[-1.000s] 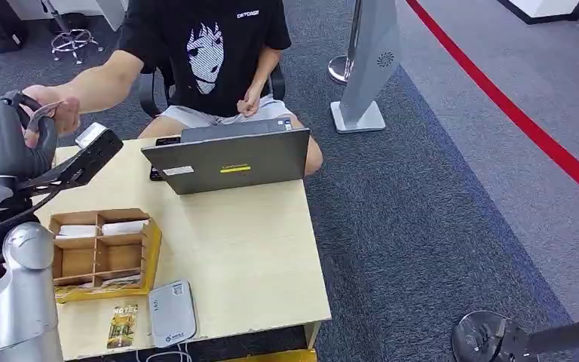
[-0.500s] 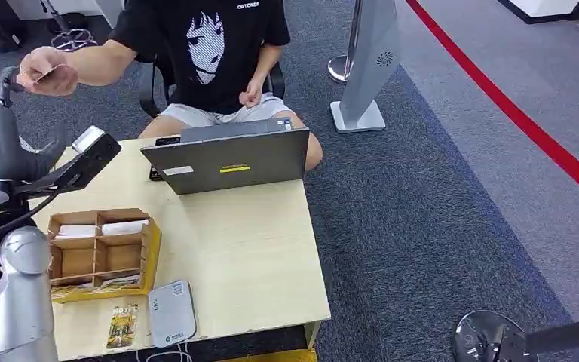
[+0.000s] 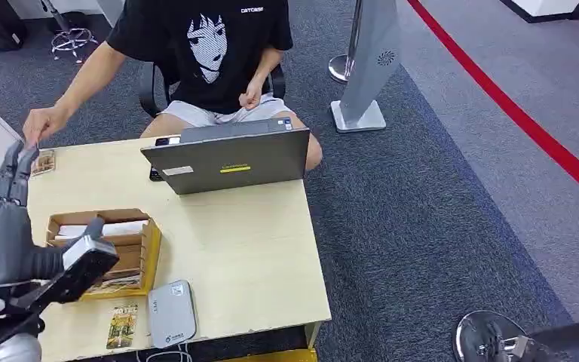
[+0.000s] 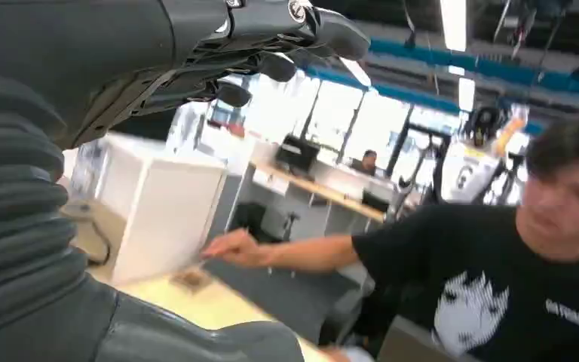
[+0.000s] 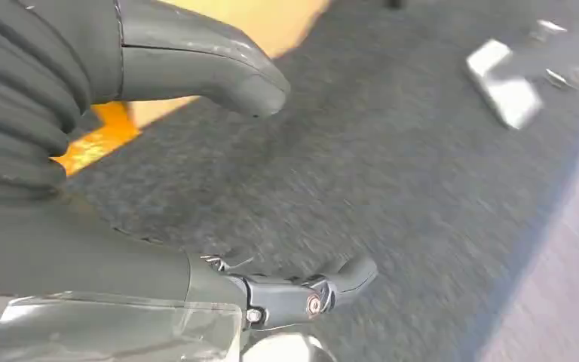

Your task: Pass the card to the sensor for recognition and then transmit it.

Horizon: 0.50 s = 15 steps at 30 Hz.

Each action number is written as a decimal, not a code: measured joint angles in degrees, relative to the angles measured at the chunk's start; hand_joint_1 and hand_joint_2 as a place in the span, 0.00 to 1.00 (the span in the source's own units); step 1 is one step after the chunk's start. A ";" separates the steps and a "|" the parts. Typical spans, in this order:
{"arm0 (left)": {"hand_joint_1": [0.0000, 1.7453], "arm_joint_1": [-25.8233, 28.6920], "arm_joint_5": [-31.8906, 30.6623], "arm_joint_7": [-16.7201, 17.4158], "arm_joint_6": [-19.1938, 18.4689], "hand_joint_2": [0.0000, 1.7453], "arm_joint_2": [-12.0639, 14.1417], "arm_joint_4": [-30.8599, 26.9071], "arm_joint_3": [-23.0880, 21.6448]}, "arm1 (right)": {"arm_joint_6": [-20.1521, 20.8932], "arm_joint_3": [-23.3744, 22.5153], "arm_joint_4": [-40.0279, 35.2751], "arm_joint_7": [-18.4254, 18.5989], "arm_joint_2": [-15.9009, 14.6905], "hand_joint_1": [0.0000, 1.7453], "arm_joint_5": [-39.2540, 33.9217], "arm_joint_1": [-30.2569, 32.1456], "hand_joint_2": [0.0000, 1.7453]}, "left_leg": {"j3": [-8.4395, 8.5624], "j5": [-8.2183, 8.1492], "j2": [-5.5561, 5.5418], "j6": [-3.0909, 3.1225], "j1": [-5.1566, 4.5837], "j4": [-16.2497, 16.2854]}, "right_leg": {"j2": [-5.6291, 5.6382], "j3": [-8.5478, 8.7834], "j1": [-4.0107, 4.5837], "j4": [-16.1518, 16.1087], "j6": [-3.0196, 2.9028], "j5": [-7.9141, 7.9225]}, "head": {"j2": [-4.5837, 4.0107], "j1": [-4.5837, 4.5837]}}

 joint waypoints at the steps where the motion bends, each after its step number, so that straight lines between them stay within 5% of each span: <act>1: 0.00 1.65 0.33 -0.16 0.00 1.00 0.06 -0.55 -0.02 | -0.46 1.04 -1.39 0.33 0.42 0.00 -1.28 0.99 1.00 | -0.02 0.00 0.01 0.00 0.01 0.00 | 0.01 -0.02 0.01 0.00 0.00 0.00 | 0.00 0.02; 5: 0.00 4.62 0.77 -0.22 -0.11 1.00 0.50 -2.17 -0.02 | -0.88 3.88 -5.28 0.64 1.55 0.00 -1.96 3.04 1.00 | -0.01 -0.03 0.04 -0.05 0.00 0.00 | 0.04 -0.04 0.00 0.00 0.00 0.01 | 0.00 0.02; 9: 0.00 8.98 5.31 1.03 -4.54 1.00 1.64 -4.00 -0.02 | -1.69 5.62 -7.18 0.77 1.97 0.00 -1.93 4.01 1.00 | 0.10 -0.04 0.20 -0.05 0.00 0.00 | 0.15 0.04 -0.01 0.00 -0.02 0.02 | 0.00 0.09; 12: 0.00 15.01 6.65 -0.30 -4.90 1.00 5.08 -5.29 -0.02 | -1.16 5.91 -7.31 1.16 2.14 0.00 -2.44 4.98 1.00 | 0.09 -0.06 0.27 -0.04 0.00 -0.02 | 0.24 -0.03 0.00 0.00 -0.03 0.00 | 0.00 0.04; 15: 0.00 20.96 7.65 -2.12 -4.30 1.00 12.01 -5.73 -0.04 | 3.87 4.40 -5.78 2.45 2.21 0.00 -7.73 4.94 1.00 | 0.15 -0.15 0.27 -0.18 0.04 -0.14 | 0.25 -0.03 0.02 0.00 -0.18 -0.11 | 0.00 0.04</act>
